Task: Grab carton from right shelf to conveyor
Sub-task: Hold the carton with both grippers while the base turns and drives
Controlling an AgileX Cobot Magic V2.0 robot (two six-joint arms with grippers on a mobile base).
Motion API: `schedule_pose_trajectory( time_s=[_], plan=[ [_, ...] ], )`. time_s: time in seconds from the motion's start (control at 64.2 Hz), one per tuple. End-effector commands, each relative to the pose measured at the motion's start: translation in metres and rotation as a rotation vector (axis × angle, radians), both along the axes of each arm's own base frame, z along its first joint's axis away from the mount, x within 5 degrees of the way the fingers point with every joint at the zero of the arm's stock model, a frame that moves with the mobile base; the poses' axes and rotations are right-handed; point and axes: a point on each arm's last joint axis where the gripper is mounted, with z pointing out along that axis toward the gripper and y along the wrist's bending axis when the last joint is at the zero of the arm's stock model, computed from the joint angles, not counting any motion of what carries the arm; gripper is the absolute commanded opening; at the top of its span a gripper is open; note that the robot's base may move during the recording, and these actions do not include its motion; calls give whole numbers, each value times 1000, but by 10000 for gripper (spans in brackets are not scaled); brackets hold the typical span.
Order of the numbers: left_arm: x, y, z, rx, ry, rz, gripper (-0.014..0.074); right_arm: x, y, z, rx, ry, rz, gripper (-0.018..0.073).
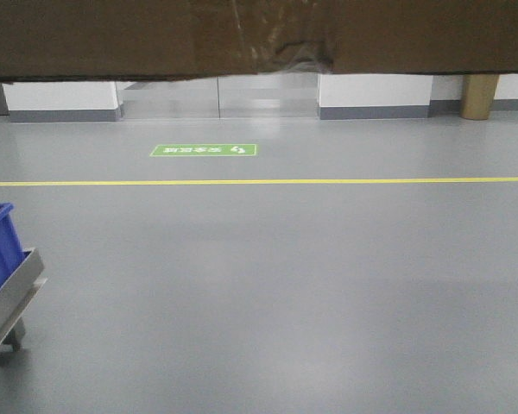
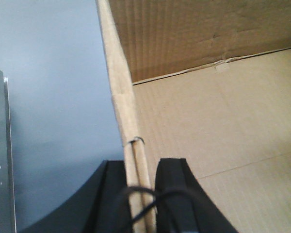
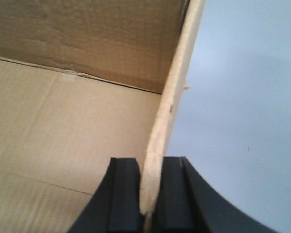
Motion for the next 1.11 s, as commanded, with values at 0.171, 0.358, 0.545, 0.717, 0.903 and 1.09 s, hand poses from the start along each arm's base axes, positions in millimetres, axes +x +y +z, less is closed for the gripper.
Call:
schedule_pose_trajectory(
  time_s=[0.171, 0.358, 0.545, 0.717, 0.903, 1.09],
  plan=[
    [-3, -4, 7, -36, -49, -46, -16, -3, 2, 7, 30, -51, 29, -70],
    [-3, -4, 7, -36, -49, -46, -16, -3, 2, 7, 30, -51, 29, -70],
    [-3, -4, 7, -36, -49, -46, -16, -3, 2, 7, 30, -51, 29, -70],
    [-3, -4, 7, -36, -49, -46, -16, -3, 2, 7, 30, -51, 29, -70],
    [-3, -4, 7, -34, -50, -45, -16, -3, 2, 7, 30, -51, 29, -70],
    [-3, -3, 7, -27, -54, -40, -16, -2, 3, 9, 46, -83, 31, -70]
  ],
)
